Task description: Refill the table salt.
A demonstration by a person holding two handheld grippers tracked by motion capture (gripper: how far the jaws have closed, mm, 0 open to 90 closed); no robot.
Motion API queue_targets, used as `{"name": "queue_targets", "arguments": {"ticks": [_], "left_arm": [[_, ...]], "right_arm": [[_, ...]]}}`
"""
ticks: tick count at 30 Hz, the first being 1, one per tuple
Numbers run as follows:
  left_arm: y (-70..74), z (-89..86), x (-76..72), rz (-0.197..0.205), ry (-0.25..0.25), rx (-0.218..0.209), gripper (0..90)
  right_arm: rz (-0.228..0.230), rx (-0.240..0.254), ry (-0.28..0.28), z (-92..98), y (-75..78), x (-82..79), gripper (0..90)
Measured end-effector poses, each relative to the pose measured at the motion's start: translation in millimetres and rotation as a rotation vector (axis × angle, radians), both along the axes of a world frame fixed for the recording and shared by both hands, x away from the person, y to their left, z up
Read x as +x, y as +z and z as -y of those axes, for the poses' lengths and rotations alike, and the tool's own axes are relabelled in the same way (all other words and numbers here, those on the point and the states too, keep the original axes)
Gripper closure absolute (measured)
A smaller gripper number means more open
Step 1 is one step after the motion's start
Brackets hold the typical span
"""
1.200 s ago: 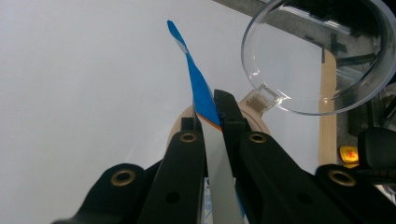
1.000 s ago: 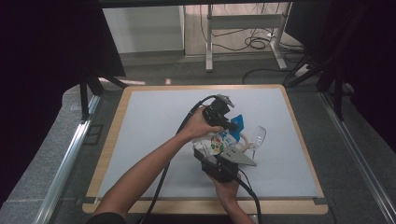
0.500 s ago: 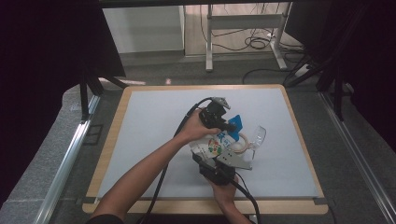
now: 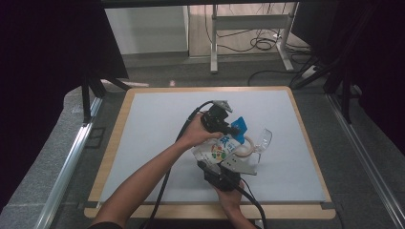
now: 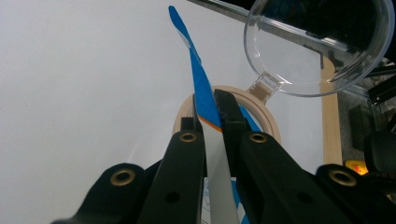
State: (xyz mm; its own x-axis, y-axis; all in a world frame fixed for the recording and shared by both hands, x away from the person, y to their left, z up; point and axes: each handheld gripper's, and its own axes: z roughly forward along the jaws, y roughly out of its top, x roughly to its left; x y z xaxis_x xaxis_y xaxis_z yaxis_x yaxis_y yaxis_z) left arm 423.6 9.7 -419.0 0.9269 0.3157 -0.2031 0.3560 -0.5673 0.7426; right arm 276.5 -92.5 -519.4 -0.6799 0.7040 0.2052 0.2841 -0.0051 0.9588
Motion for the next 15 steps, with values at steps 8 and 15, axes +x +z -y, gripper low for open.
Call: {"name": "queue_targets", "arguments": {"ticks": [8, 15], "left_arm": [[-0.1, -4.1, -1.5, 0.001, 0.015, -0.012, 89.5], [-0.3, -6.9, -2.3, 0.001, 0.026, -0.024, 89.6]], "right_arm": [[-0.012, -0.010, 0.006, 0.9, -2.7, 0.1, 56.0], [-0.014, -0.021, 0.008, 2.1, -4.8, 0.1, 55.3]]}}
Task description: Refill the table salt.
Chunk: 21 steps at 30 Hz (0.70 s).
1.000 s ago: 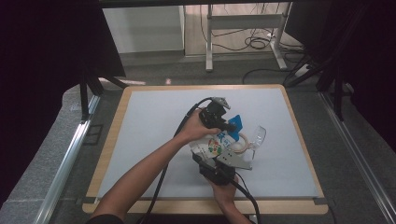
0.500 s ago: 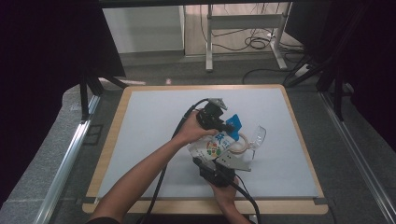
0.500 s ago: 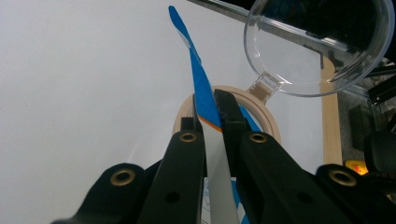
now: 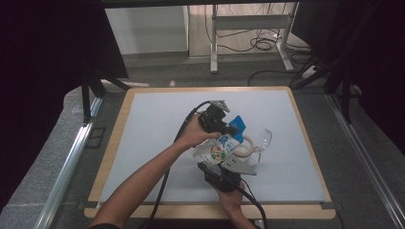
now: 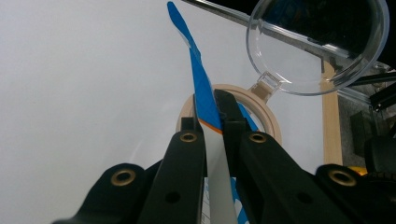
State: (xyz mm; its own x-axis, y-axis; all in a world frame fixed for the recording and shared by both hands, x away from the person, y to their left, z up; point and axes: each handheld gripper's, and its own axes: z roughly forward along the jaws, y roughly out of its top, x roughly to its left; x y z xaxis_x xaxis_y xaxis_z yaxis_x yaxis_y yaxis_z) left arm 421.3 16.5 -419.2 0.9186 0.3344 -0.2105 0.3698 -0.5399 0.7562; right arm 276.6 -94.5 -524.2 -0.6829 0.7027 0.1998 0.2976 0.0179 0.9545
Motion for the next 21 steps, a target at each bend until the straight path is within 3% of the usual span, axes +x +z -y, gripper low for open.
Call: {"name": "queue_targets", "arguments": {"ticks": [21], "left_arm": [[4.7, -11.9, -4.6, 0.006, 0.020, -0.024, 89.6]], "right_arm": [[-0.083, -0.073, -0.039, 5.2, -9.8, 2.0, 49.7]]}}
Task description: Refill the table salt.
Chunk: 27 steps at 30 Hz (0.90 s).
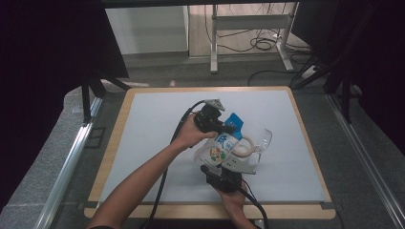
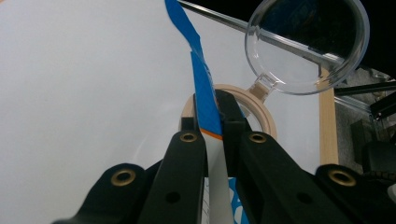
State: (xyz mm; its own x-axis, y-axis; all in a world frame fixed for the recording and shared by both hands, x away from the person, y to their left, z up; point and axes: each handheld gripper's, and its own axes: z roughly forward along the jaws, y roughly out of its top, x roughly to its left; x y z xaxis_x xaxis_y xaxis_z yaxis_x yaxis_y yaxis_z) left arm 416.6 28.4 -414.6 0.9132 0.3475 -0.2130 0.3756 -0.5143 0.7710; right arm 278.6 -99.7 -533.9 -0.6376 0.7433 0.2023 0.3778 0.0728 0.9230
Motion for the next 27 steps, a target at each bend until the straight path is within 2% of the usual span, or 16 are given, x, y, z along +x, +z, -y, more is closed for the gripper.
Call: {"name": "queue_targets", "arguments": {"ticks": [9, 14, 19, 25, 27], "left_arm": [[0.0, -0.7, -2.7, -0.002, 0.000, -0.010, 89.6], [0.3, -2.9, -5.5, -0.005, 0.003, -0.034, 89.6], [2.0, -5.6, -8.0, 0.001, -0.007, -0.029, 89.6], [3.1, -9.9, -9.8, 0.000, -0.001, -0.049, 89.6], [3.4, -12.0, -9.4, 0.006, -0.003, -0.044, 89.6]], "right_arm": [[-0.020, -0.022, -0.014, 2.2, -2.1, 1.8, 48.6], [-0.050, -0.044, -0.025, 2.3, -2.1, 4.4, 48.5], [-0.082, -0.064, -0.029, 3.0, -3.4, 6.9, 47.0], [-0.086, -0.069, -0.033, 6.3, -2.8, 8.0, 46.1], [-0.082, -0.071, -0.033, 7.3, -2.3, 8.1, 45.8]]}}
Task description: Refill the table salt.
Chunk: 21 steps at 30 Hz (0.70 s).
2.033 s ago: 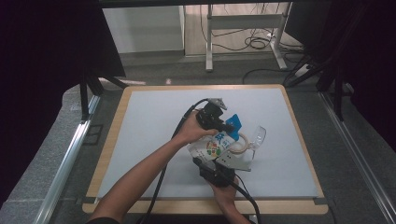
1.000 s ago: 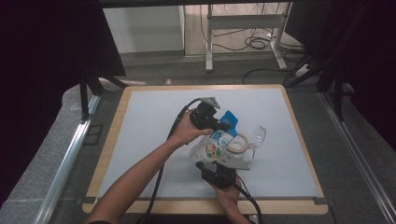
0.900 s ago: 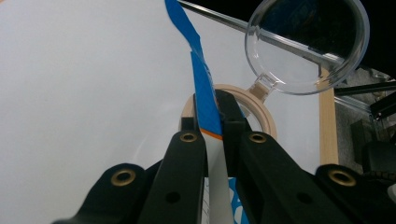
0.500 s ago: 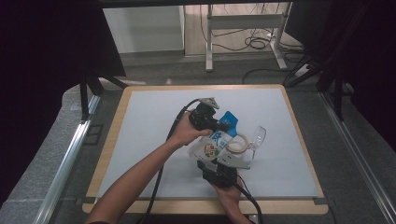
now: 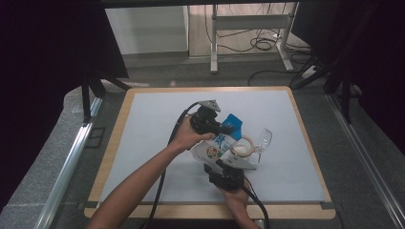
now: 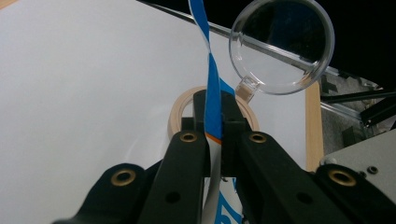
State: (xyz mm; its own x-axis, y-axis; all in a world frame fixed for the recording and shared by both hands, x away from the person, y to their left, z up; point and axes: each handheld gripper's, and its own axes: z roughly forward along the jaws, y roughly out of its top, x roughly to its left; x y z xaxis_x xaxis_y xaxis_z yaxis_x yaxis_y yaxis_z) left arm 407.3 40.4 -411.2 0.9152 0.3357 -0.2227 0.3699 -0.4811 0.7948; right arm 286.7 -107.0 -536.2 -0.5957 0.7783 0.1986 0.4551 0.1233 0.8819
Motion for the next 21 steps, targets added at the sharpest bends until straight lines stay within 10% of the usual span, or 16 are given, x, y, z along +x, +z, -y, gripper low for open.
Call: {"name": "queue_targets", "arguments": {"ticks": [21], "left_arm": [[-2.1, 0.6, -1.3, 0.001, -0.001, -0.012, 89.6]], "right_arm": [[0.009, 0.013, 0.015, 0.5, 1.7, -1.8, 45.6]]}}
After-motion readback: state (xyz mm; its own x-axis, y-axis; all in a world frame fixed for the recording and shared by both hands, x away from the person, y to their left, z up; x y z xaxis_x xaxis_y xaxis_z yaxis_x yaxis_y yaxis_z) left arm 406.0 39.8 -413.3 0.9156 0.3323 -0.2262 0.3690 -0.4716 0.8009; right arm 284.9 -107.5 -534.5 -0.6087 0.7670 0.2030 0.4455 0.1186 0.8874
